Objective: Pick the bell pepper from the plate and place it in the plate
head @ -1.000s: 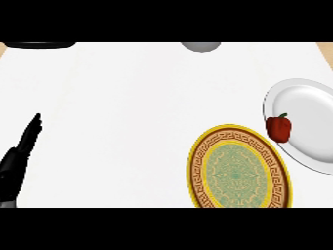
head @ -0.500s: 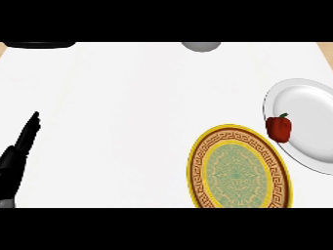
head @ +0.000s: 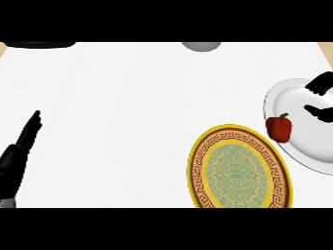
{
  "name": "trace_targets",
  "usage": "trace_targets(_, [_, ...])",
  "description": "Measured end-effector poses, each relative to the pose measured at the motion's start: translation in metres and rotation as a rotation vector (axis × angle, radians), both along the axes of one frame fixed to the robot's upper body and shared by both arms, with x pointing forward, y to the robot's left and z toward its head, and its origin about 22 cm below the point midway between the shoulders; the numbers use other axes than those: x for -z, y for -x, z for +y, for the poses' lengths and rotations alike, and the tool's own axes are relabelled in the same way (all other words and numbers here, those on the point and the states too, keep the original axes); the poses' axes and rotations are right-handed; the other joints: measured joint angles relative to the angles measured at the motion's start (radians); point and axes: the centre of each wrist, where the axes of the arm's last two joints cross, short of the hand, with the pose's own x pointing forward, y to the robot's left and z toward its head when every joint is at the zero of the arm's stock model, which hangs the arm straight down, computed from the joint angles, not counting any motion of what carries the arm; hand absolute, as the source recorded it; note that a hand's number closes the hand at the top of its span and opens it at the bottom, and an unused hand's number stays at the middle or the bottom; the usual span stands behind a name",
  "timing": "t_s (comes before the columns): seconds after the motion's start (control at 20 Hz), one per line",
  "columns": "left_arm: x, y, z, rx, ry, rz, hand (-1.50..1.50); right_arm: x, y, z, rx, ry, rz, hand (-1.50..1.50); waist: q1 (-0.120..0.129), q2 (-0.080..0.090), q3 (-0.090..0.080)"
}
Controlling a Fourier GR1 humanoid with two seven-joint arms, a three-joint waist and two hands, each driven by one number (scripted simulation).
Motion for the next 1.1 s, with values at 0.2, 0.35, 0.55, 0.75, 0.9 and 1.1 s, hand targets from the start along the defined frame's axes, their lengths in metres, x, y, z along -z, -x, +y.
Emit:
trace_targets(0.2, [0.006,0.006,0.01,-0.003,-0.004,0.003,0.0,0.01,-0.002,0.004,0.024,-0.06,-0.022,-1.5,-0.002,0.0,0.0])
trace_targets(0.35, [0.005,0.004,0.003,0.0,-0.005,0.002,0.0,0.003,-0.003,-0.005,0.061,-0.165,-0.083,-1.5,-0.002,0.0,0.001])
trace_targets(0.55, [0.004,0.004,0.005,-0.006,-0.002,0.001,0.0,-0.007,0.005,-0.032,0.165,-0.299,-0.163,-1.5,-0.003,0.0,0.001])
trace_targets(0.75, [0.004,0.003,0.003,-0.003,-0.007,-0.008,0.0,-0.02,0.016,-0.066,0.276,-0.409,-0.204,-1.5,0.003,0.004,0.001])
trace_targets(0.9, [0.003,0.005,0.003,0.001,-0.004,-0.005,0.0,-0.024,0.033,-0.092,0.31,-0.521,-0.233,-1.5,0.008,0.006,0.002])
trace_targets(1.1, [0.005,0.0,0.006,0.006,-0.003,-0.01,0.0,-0.03,0.062,-0.127,0.316,-0.607,-0.282,-1.5,0.013,0.013,0.004])
